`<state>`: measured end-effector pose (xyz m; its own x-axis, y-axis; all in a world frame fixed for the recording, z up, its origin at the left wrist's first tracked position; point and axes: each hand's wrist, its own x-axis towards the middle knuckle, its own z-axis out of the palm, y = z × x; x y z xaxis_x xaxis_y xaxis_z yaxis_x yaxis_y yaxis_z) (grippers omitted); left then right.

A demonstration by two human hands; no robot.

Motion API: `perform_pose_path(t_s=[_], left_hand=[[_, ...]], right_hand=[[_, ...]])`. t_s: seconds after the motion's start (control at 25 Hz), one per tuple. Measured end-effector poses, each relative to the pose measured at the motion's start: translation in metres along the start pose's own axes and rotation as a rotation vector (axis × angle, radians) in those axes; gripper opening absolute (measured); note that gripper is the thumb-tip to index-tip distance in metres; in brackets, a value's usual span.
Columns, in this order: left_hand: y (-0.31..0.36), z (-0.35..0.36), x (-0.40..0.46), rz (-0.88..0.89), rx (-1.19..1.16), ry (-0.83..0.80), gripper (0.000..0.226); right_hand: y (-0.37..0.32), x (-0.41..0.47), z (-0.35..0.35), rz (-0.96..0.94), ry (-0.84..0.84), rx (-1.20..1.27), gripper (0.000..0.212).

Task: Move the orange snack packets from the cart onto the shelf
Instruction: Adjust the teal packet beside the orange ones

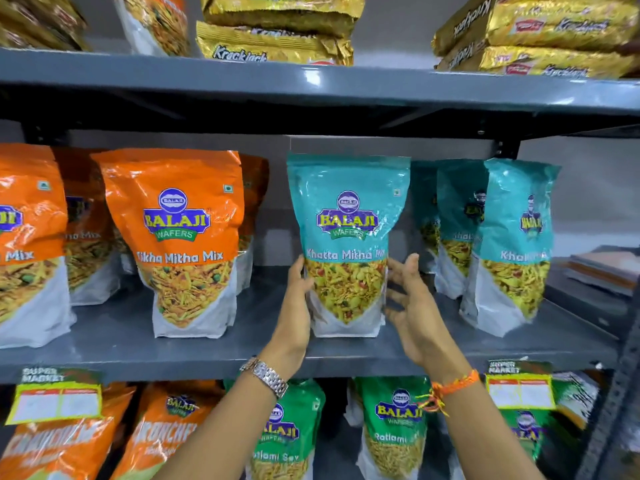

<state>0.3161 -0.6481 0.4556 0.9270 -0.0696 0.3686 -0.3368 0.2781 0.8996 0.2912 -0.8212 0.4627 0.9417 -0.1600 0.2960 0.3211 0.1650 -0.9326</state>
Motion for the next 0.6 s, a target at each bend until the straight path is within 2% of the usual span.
perform_pose_path(t_s=[0.24,0.44,0.52,0.6], left_hand=[[0.005,-0.002,0.000,-0.040,0.033,-0.039,0.040],[0.004,-0.001,-0.004,-0.028,0.031,0.024,0.048],[0.004,0.004,-0.012,0.026,0.067,0.106,0.062],[0.006,0.013,-0.025,0.179,0.138,0.216,0.068]], right_hand=[[-0.001,0.001,0.001,0.018,0.014,0.016,0.083],[-0.006,-0.005,-0.003,0.035,0.006,0.008,0.086],[-0.007,-0.014,-0.017,-0.019,0.027,-0.003,0.077],[-0.010,-0.026,-0.042,-0.138,0.116,0.011,0.066]])
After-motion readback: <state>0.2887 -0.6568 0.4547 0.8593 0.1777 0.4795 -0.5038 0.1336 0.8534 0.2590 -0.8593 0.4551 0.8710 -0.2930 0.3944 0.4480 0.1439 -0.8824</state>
